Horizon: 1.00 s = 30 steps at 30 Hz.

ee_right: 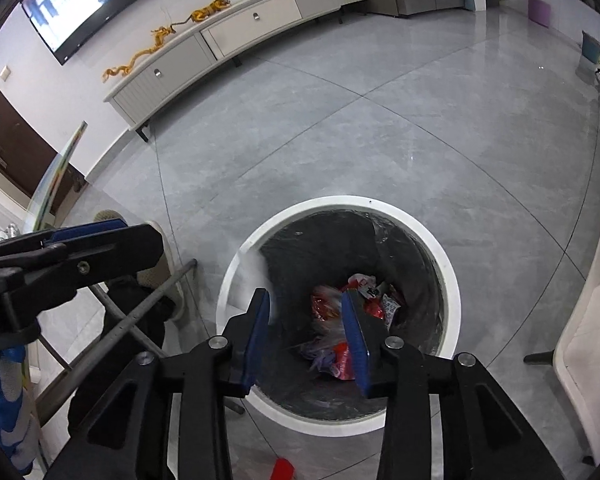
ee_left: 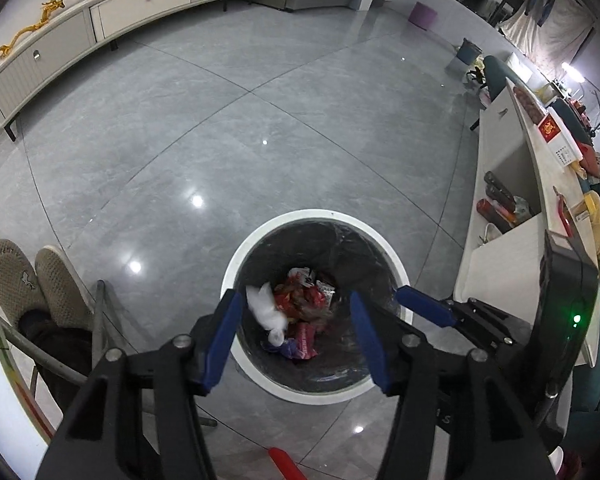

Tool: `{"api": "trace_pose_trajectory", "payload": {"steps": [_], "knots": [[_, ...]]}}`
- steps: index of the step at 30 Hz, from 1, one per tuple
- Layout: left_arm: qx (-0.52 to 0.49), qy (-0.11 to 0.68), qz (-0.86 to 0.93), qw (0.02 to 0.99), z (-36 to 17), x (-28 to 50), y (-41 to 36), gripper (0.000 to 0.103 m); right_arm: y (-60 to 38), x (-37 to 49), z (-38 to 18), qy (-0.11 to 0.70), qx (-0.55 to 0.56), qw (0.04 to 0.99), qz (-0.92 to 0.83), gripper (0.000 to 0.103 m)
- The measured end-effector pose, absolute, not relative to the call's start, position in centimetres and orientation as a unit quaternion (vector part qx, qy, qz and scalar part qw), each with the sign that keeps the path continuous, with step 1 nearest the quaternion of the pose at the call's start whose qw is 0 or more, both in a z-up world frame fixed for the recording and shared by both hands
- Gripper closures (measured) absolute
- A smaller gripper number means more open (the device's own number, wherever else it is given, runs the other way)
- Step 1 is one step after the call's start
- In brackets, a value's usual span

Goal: Collect trash
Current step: 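Carry both items over the bin and open both tools to drop them, then move both open tools back toward the last bags on the table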

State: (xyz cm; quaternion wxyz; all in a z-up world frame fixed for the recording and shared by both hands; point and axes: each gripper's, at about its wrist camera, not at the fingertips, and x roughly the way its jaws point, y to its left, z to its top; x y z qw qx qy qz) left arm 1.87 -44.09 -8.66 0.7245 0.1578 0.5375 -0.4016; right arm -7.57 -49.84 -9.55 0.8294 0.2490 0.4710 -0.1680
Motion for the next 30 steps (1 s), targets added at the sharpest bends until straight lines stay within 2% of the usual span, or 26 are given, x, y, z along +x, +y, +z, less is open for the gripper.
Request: {"api": "trace_pose_trajectory", "payload": {"steps": [8,23,30], "knots": [[0.134,0.534,-0.414,0.725,-7.3,1.5,-43.4,0.048,-50.1,-8.2,-8.7,0.470,0.241,0.828,-0.186,0.058],[0.108,0.390,-0.371,0.836,0.0,-0.6,-34.4,0.048,-48.6,-9.6,-2.7,0.414,0.217,0.860,-0.204,0.058],[0.095,0.369,-0.347,0.857,2.1,-1.1,-29.9,0.048,-46.1,-9.7,0.7,0.389,0.195,0.878,-0.199,0.054]]}}
